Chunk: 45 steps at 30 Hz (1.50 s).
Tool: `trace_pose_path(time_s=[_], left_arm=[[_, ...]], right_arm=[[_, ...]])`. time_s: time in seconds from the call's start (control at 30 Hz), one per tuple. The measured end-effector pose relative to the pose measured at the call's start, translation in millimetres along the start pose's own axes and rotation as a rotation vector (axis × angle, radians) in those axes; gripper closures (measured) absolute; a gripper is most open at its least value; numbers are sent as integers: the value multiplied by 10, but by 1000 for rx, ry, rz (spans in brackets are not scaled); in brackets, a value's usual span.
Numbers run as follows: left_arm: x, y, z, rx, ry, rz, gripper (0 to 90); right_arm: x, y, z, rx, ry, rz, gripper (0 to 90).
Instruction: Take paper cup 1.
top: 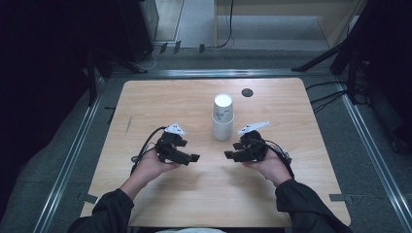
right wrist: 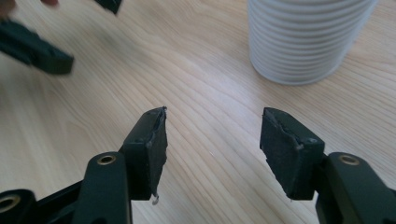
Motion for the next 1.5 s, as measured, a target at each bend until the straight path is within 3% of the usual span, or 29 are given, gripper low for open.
trace_pose_path(time_s=[0.17,0.23,0.33,0.4,0.57,0.67,0.77,0.83,0.9,1.07,1.2,1.3,1.5], left_arm=[[-44,-45,43,17,2,0,158],[-57,-60,33,11,4,4,159],[-60,-80,22,7,11,10,159],[-65,-98,27,11,17,10,162],[-97,-97,13,2,36,33,163],[-130,-95,-2,-9,48,42,163],[-158,-101,7,4,33,41,206],[-182,-108,4,4,33,40,217],[-199,-109,1,5,28,35,217],[-199,-103,-7,2,27,25,218],[-183,-92,-15,-12,56,29,218],[-178,-98,-14,-13,57,25,218],[-237,-147,-13,-11,52,31,218]], right_arm=[[14,-50,31,46,24,12,572],[5,-85,50,72,1,12,572],[-3,-94,28,54,-25,13,553],[-44,-100,30,44,-110,35,519],[-57,-108,60,31,-84,52,410],[-40,-116,64,22,-74,70,404],[76,-135,118,58,-52,16,309],[135,-153,142,78,-11,19,307],[158,-160,147,81,-7,27,317],[187,-207,147,62,-66,32,391],[175,-216,151,57,-105,33,398],[167,-214,170,44,-128,33,401],[124,-280,317,75,-167,34,381]])
Point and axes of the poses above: each handheld gripper's, and its own axes: y roughly forward along the jaws, z roughly out of its top, x roughly to its right, the point moved 8 cm from there along y, roughly forward along the jaws, and after that the axes turned 9 degrees about x, right-handed, at the moved point
